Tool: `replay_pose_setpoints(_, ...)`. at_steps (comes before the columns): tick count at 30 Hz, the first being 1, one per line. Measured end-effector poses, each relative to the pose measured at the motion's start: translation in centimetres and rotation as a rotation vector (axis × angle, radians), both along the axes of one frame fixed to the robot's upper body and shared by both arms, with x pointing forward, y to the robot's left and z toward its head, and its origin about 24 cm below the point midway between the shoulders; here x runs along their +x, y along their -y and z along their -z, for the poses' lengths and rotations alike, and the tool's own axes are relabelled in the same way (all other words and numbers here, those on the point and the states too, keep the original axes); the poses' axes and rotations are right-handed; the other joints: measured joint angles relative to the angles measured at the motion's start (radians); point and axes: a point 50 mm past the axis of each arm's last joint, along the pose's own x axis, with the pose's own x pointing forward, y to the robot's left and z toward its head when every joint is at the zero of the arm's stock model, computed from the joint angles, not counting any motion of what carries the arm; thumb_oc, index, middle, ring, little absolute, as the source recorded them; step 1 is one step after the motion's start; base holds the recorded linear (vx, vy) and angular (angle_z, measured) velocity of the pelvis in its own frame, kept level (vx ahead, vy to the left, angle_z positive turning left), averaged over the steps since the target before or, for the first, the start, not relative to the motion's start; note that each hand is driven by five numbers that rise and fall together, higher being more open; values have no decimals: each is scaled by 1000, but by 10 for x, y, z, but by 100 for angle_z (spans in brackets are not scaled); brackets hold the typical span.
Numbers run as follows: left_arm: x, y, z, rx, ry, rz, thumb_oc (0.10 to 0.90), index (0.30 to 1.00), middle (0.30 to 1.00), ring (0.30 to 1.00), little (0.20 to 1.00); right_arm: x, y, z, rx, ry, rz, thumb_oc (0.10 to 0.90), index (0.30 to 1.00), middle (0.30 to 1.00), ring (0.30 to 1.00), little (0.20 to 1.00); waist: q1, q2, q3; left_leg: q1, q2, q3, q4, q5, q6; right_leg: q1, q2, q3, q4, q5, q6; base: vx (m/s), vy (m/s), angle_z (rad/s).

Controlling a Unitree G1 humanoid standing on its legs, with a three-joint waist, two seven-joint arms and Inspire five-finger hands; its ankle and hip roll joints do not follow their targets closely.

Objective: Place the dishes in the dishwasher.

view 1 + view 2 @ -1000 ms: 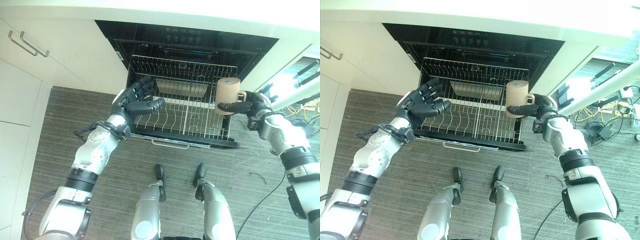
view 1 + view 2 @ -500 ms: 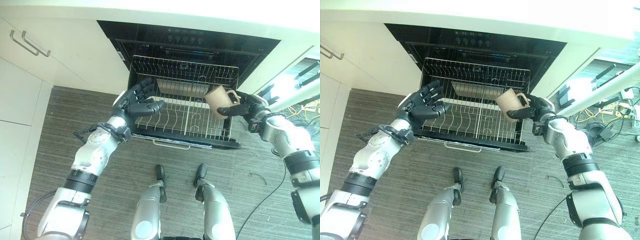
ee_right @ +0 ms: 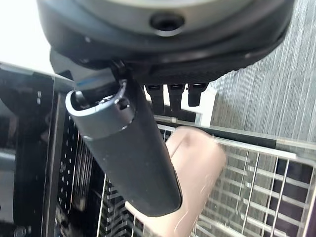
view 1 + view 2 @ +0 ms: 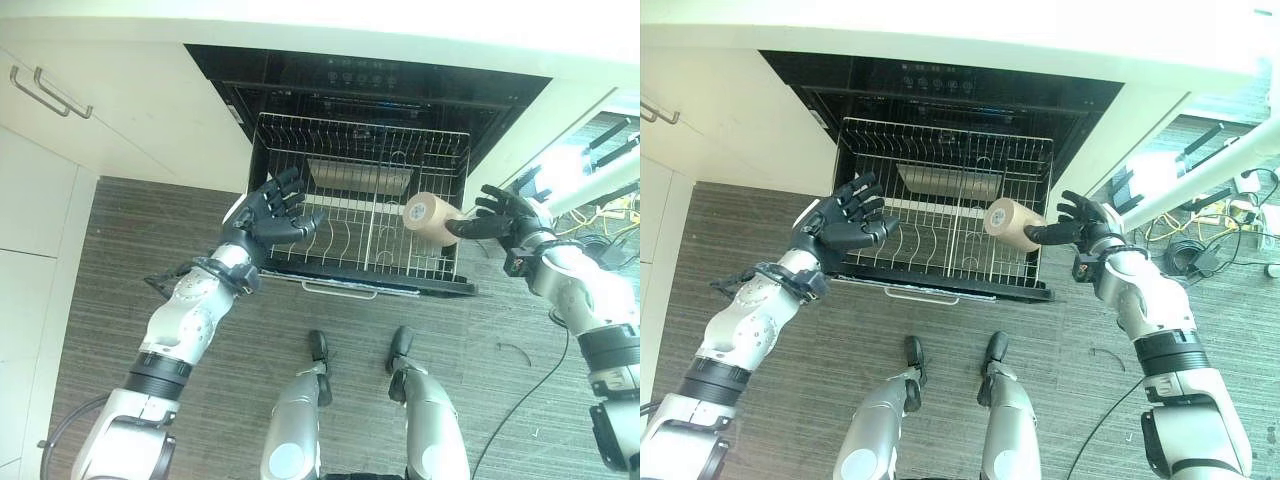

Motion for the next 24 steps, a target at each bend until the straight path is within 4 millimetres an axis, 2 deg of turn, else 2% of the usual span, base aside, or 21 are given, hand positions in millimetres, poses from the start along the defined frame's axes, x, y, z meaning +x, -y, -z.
replay_pose_setpoints(6, -6, -3, 3, -3, -1, -16, 800, 900, 900, 900, 900, -7, 13, -7, -64, 47, 107, 800, 900, 900, 900, 900, -22, -6, -1, 4, 0, 1, 8, -5, 2, 10, 0, 1, -7, 5, 3, 0, 0, 0)
replay_pose_setpoints(11, -15, -8, 9, -15, -3, -28, 800, 900, 900, 900, 900, -17, 9, -22, -84, 174, 106, 800, 900, 900, 900, 900, -25, -6, -1, 43, 12, 3, 20, -27, -1, 61, 11, 2, -22, 4, 4, 17, -8, -4)
replay_pose_setpoints(15, -23, -11, 7, -35, 21, -44, 800, 900, 900, 900, 900, -30, 3, -28, -217, 273, 151, 800, 900, 900, 900, 900, -25, -7, -3, 80, 13, 3, 21, -39, -3, 101, 14, 1, -29, -1, 11, 41, 31, 0)
replay_pose_setpoints(17, -42, -7, 12, -90, 55, -47, 800, 900, 900, 900, 900, -56, -21, -12, -169, 378, 101, 800, 900, 900, 900, 900, -25, -7, -13, 117, 13, 4, 31, -65, -3, 141, 11, 5, -28, -16, 20, 55, 73, -3)
replay_pose_setpoints(20, -48, -3, 11, -112, 100, -51, 800, 900, 900, 900, 900, -64, -22, -2, -155, 380, 85, 800, 900, 900, 900, 900, -25, -7, -15, 115, 11, 5, 55, -78, 2, 144, 6, 8, -19, -19, 23, 38, 67, -1)
replay_pose_setpoints(22, -55, -7, 18, -96, 86, -75, 800, 900, 900, 900, 900, -69, -24, 6, -112, 389, 78, 800, 900, 900, 900, 900, -25, -8, -16, 143, 10, 9, 61, -87, 4, 172, 3, 10, -19, -20, 25, 24, 92, -4)
replay_pose_setpoints(24, -65, -13, 31, -106, 61, -118, 800, 900, 900, 900, 900, -77, -20, 15, -99, 377, 82, 800, 900, 900, 900, 900, -24, -9, -64, 146, 7, 21, 65, -103, 6, 175, -4, 12, -20, -26, 33, 9, 107, -7)
